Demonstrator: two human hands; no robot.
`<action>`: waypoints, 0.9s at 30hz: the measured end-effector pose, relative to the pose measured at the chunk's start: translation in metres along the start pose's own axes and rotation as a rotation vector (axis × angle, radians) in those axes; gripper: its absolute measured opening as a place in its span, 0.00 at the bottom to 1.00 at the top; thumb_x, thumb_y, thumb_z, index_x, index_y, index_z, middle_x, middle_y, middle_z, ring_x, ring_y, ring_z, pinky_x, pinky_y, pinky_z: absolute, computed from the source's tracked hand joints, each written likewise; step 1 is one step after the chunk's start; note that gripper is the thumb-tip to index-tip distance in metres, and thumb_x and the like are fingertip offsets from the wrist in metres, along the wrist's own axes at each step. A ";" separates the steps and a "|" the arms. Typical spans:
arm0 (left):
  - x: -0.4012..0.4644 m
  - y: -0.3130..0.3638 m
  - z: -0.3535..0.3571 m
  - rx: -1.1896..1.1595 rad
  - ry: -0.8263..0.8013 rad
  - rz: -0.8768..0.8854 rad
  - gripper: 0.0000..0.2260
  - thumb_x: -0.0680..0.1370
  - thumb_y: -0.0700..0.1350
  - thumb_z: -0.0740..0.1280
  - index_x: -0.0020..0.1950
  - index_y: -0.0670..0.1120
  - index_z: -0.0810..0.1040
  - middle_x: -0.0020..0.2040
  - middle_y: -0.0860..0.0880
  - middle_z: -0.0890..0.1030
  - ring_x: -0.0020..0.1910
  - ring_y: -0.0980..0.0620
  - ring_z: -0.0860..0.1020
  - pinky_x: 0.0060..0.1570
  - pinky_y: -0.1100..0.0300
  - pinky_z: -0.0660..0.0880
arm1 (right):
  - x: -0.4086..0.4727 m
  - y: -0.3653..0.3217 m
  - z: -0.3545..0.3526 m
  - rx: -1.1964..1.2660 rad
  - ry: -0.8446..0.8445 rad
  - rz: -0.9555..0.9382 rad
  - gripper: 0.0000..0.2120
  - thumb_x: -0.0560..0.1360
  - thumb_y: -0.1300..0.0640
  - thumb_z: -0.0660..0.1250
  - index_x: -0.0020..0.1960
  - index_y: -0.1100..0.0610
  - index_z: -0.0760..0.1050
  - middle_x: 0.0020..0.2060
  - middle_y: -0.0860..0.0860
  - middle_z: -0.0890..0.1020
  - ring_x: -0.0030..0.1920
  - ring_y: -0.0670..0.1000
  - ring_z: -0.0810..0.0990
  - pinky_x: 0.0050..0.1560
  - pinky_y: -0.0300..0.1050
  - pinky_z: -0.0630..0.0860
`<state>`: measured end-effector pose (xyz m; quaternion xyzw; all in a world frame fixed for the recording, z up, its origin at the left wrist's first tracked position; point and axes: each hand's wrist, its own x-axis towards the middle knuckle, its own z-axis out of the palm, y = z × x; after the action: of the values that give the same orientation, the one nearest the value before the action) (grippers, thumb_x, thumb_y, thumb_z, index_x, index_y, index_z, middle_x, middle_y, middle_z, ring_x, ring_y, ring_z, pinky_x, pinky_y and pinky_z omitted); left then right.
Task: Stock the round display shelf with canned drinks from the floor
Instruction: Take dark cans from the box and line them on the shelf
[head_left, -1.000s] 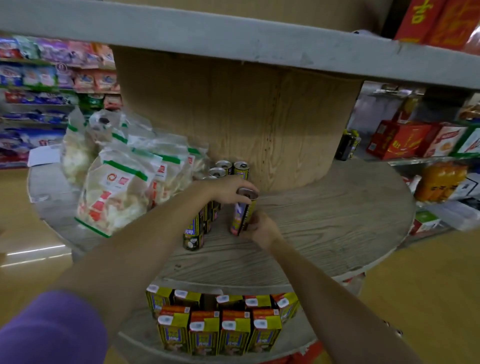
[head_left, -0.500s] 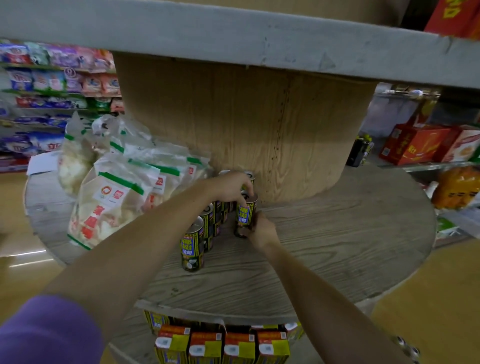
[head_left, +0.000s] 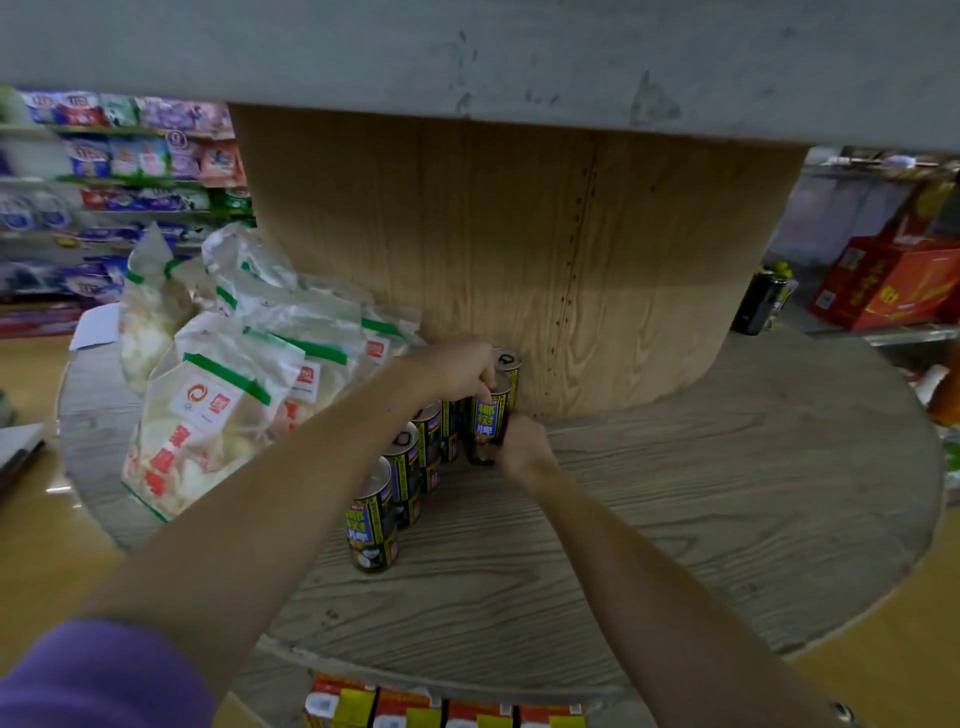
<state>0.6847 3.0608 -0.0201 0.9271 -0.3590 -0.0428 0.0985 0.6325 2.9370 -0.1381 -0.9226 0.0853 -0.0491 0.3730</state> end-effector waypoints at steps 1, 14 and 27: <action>0.002 -0.001 0.000 0.003 -0.007 -0.004 0.13 0.75 0.44 0.73 0.58 0.40 0.83 0.55 0.46 0.84 0.49 0.53 0.79 0.45 0.62 0.69 | 0.001 0.000 0.002 -0.006 0.004 0.000 0.21 0.71 0.61 0.75 0.62 0.61 0.76 0.55 0.58 0.82 0.57 0.56 0.80 0.46 0.39 0.71; -0.013 0.000 0.006 0.041 0.107 -0.037 0.11 0.74 0.45 0.74 0.55 0.43 0.84 0.52 0.48 0.84 0.53 0.49 0.81 0.48 0.59 0.73 | -0.010 -0.007 0.002 -0.074 -0.005 0.032 0.29 0.69 0.49 0.75 0.64 0.59 0.69 0.57 0.59 0.80 0.58 0.60 0.78 0.49 0.45 0.73; -0.021 0.001 0.001 0.171 0.156 0.021 0.08 0.75 0.42 0.72 0.53 0.48 0.83 0.52 0.49 0.80 0.52 0.50 0.78 0.46 0.57 0.72 | -0.014 -0.007 -0.022 -0.124 -0.036 0.069 0.15 0.74 0.61 0.63 0.60 0.61 0.72 0.54 0.60 0.80 0.56 0.60 0.78 0.47 0.40 0.66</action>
<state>0.6680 3.0744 -0.0208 0.9289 -0.3622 0.0612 0.0473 0.6159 2.9303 -0.1180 -0.9412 0.1130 -0.0141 0.3181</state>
